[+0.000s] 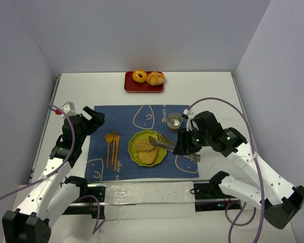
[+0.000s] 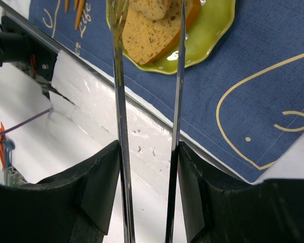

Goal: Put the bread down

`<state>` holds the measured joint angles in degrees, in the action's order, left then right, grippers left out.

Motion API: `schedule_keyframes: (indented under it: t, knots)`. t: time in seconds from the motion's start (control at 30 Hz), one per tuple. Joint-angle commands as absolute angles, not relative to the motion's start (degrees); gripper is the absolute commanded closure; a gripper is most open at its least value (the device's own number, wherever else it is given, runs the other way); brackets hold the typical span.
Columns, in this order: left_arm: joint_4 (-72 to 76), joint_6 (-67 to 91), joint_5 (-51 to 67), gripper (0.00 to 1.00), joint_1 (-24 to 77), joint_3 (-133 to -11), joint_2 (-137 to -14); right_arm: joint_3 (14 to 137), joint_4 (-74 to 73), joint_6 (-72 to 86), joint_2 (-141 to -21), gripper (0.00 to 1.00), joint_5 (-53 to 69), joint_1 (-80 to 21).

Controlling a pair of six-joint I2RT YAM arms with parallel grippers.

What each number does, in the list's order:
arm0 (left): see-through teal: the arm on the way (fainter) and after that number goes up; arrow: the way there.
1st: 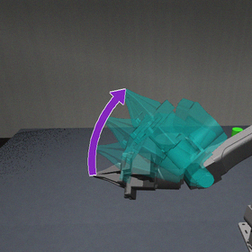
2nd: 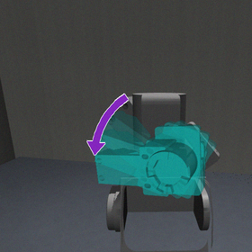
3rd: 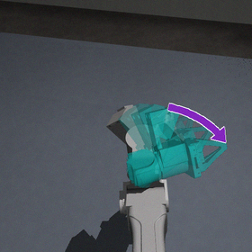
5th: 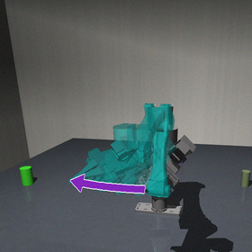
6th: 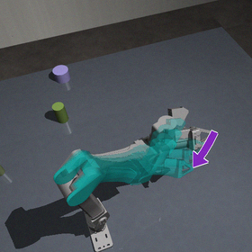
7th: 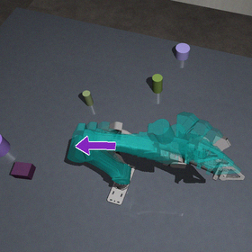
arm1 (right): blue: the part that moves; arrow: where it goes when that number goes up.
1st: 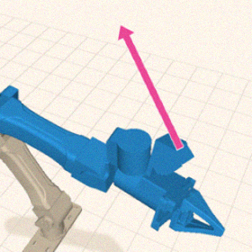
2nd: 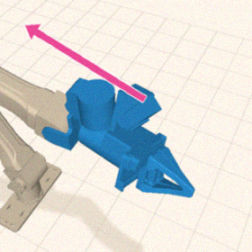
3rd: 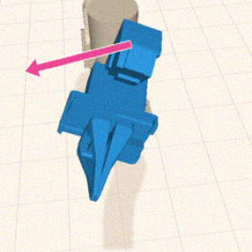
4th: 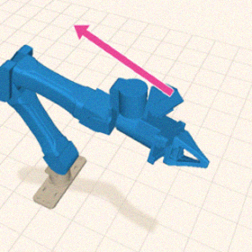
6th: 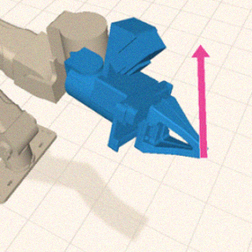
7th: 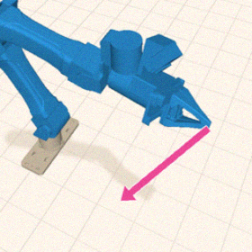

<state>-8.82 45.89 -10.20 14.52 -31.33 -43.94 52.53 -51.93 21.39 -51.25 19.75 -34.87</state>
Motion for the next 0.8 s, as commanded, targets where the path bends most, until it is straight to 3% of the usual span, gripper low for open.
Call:
schedule_keyframes:
  t: [0.0, 0.2, 0.4, 0.6, 0.77]
  knots:
    - [-6.40, 45.88, -9.49, 0.01, 14.41, -31.29, -43.24, 56.42, -53.45, 21.12, -48.39, 0.46, 18.74, -35.16]
    - [-6.42, 45.96, -9.41, 0.01, 14.41, -31.21, -43.15, 58.11, -52.98, 24.52, -46.97, 0.53, 10.01, -35.08]
    - [-6.33, 45.97, -9.49, 0.01, 14.41, -31.03, -42.63, 57.52, -42.44, 29.66, -46.79, 0.64, -2.44, -34.89]
    - [-6.73, 46.05, -9.63, 0.01, 14.41, -31.17, -42.62, 60.36, -39.23, 35.67, -50.72, 0.67, -30.16, -34.32]
    - [-6.50, 45.97, -9.60, 0.01, 14.41, -31.03, -42.31, 59.63, -33.54, 33.05, -52.86, 0.67, -36.98, -27.47]
